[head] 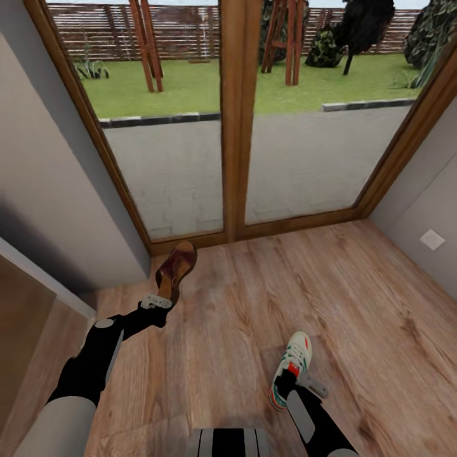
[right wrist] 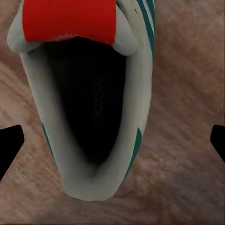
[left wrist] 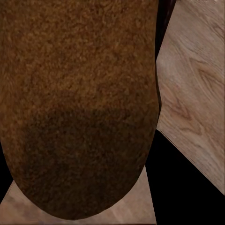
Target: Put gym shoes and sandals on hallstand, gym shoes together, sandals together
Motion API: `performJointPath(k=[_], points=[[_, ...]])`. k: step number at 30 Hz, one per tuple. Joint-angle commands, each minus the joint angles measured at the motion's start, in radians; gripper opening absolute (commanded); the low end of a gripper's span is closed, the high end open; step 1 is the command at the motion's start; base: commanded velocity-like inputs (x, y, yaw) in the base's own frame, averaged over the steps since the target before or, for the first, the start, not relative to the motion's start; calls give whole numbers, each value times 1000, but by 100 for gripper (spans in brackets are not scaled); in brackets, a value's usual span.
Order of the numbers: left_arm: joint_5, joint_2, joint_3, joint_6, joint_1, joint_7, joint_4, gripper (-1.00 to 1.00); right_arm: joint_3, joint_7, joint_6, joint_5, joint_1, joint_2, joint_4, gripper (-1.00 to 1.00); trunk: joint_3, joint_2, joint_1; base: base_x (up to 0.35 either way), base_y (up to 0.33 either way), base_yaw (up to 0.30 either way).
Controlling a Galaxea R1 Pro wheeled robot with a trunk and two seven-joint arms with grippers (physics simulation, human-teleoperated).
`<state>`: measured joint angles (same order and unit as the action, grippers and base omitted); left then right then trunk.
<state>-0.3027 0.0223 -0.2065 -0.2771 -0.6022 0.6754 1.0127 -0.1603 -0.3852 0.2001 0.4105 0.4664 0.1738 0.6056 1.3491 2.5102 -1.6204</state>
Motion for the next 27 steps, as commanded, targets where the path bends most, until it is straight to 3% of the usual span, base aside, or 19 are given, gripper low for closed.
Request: performJointPath(k=[1,11,16,27], points=[[-5,-1,-2,-5,-1,5,1,-100,-2,-4,4,7,0,1,3,100,1,0,0,0,0,137],[-4,-2,-4,-4,-1,5,1,-100,-3,-4,4,7,0,1,5,100,1,0,0,0,0,39],[-4,-3,-4,-4,-1,6,1,-100,-4,-4,4,7,0,1,4,100,23,1,-2,0,0,69],[-4,-2,-5,-3,-1,6,1,-100,-3,-4,4,7,0,1,3,100,27,1,-2,0,0,44]])
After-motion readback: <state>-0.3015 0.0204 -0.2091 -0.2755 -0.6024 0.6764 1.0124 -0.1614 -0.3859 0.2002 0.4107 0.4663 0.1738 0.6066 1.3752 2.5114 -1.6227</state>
